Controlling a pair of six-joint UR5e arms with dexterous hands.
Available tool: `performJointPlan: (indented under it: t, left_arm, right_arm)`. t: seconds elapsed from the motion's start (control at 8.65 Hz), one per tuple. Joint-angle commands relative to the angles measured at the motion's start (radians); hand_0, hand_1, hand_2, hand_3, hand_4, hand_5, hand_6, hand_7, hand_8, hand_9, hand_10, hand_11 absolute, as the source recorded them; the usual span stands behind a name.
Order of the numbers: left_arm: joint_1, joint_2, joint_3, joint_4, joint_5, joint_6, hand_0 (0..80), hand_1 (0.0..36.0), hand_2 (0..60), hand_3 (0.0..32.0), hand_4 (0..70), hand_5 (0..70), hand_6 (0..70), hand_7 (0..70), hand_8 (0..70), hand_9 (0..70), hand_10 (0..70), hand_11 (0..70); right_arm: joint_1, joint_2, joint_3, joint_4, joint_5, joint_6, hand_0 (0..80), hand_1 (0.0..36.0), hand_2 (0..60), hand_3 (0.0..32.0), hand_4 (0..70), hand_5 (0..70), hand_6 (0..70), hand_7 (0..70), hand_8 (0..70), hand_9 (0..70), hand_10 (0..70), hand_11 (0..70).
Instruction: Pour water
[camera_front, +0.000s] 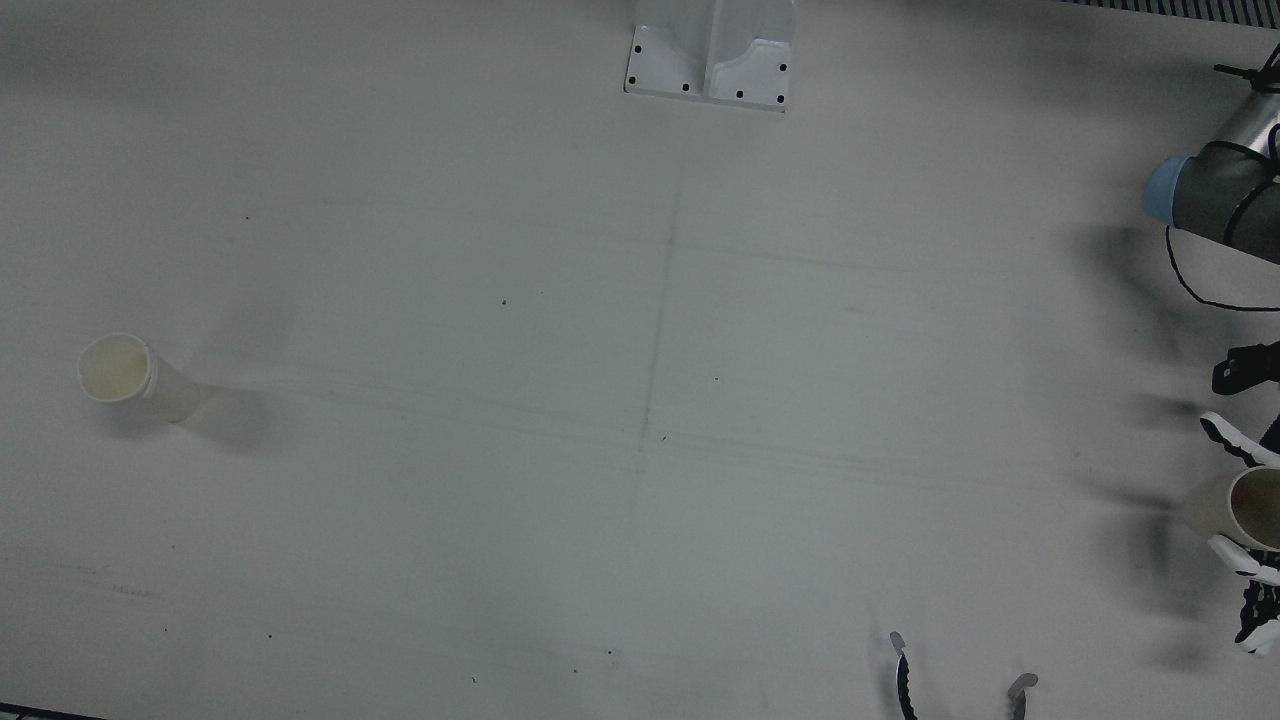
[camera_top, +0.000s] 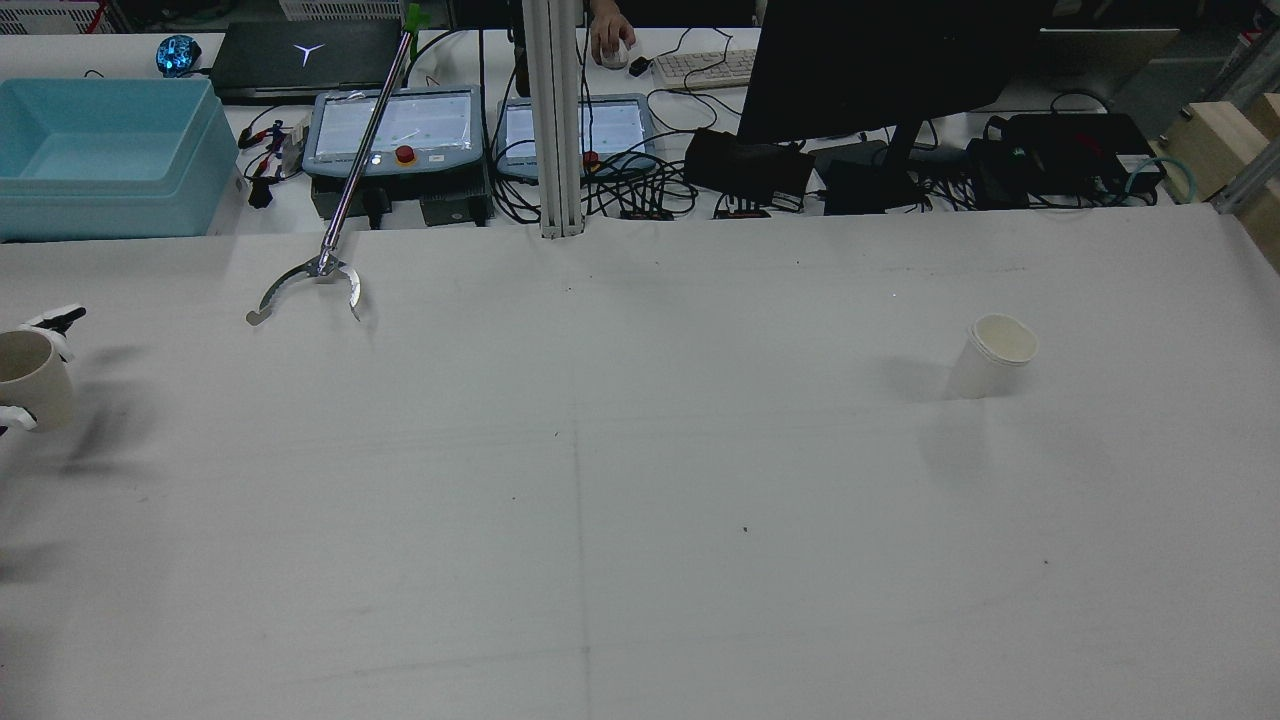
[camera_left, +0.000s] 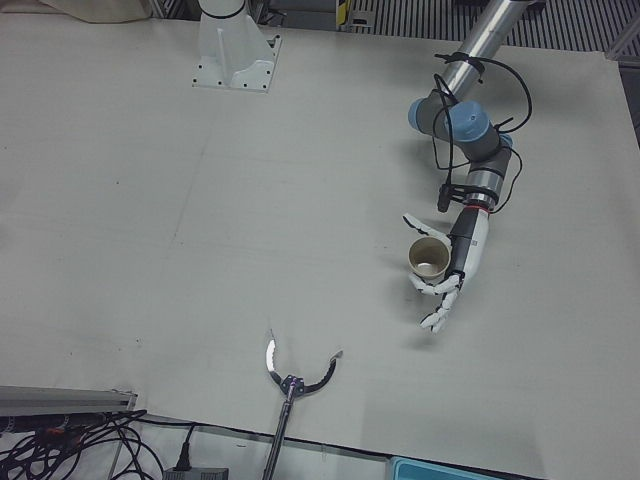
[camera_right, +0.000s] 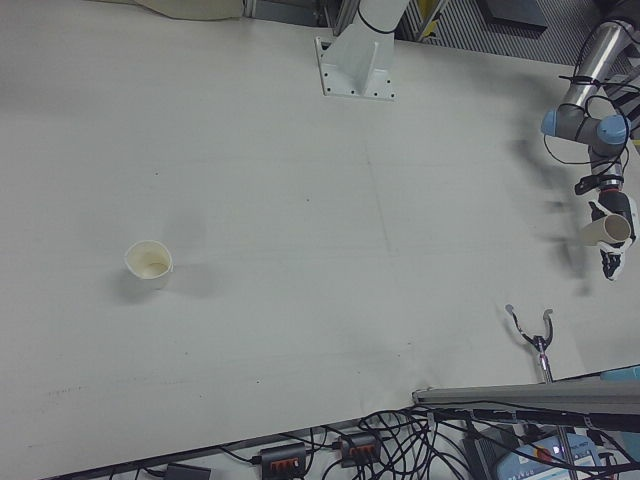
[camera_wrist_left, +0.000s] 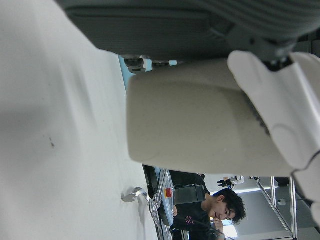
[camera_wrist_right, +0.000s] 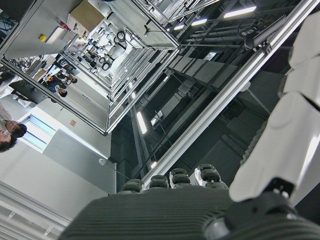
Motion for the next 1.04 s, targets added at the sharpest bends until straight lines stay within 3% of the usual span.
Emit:
performJointPlan:
  t: [0.0, 0.23, 0.35, 0.58, 0.69, 0.81, 0.92]
  left_arm:
    - [0.0, 0.004, 0.002, -0.016, -0.022, -0.054, 45.7, 1.1, 0.0, 0.0, 48.5, 70.0, 9.1, 19.8, 4.4, 10.0, 2.9, 4.1]
    - [0.0, 0.006, 0.003, -0.022, -0.075, -0.084, 45.8, 2.8, 2.8, 0.0, 49.2, 70.0, 9.0, 19.4, 3.3, 8.4, 2.8, 4.0]
    - [0.0, 0.023, -0.001, -0.024, -0.101, -0.097, 45.9, 3.2, 3.7, 0.0, 49.3, 70.0, 8.7, 19.0, 2.9, 8.0, 2.7, 4.0]
    - [0.0, 0.027, -0.012, -0.035, -0.105, -0.103, 45.8, 3.5, 5.9, 0.0, 50.3, 70.0, 8.8, 19.3, 3.5, 8.6, 3.1, 4.5]
    - [0.0, 0.031, -0.012, -0.035, -0.105, -0.103, 46.2, 7.0, 16.2, 0.0, 51.1, 70.0, 9.5, 20.2, 4.5, 9.7, 3.8, 5.6]
    - [0.0, 0.04, -0.012, -0.038, -0.105, -0.103, 50.5, 16.6, 29.5, 0.0, 50.2, 70.0, 10.7, 21.4, 6.0, 11.4, 5.0, 8.1]
    - [0.0, 0.052, -0.013, -0.05, -0.105, -0.104, 49.5, 15.8, 31.8, 0.0, 50.8, 70.0, 10.6, 21.3, 5.9, 11.4, 4.9, 7.9]
  right_arm:
    - [-0.022, 0.009, -0.016, 0.0, 0.0, -0.002, 45.4, 11.5, 11.6, 0.0, 7.1, 0.0, 3.8, 5.4, 0.8, 3.6, 0.2, 1.6]
    - [-0.047, 0.015, -0.082, 0.011, 0.002, 0.003, 45.5, 11.6, 12.1, 0.0, 7.3, 0.0, 4.0, 5.7, 0.9, 3.7, 0.3, 1.6]
    - [-0.049, 0.048, -0.146, 0.014, 0.004, 0.029, 45.4, 11.6, 11.9, 0.0, 7.2, 0.0, 4.0, 5.7, 0.7, 3.5, 0.2, 1.5]
    - [-0.152, 0.089, -0.278, 0.024, 0.048, 0.136, 46.0, 12.7, 12.8, 0.0, 7.4, 0.0, 4.4, 6.6, 1.4, 4.4, 1.5, 3.6]
    - [-0.202, 0.089, -0.31, 0.067, 0.062, 0.171, 46.3, 13.3, 13.6, 0.0, 7.9, 0.0, 4.4, 6.5, 2.1, 5.2, 2.4, 4.9]
    - [-0.225, 0.086, -0.33, 0.098, 0.062, 0.172, 46.5, 13.9, 14.2, 0.0, 7.5, 0.0, 3.9, 5.6, 2.3, 5.6, 2.7, 5.5]
    - [-0.231, 0.083, -0.341, 0.098, 0.062, 0.175, 46.7, 14.9, 16.7, 0.0, 7.7, 0.0, 4.3, 6.1, 2.5, 5.7, 3.2, 6.2]
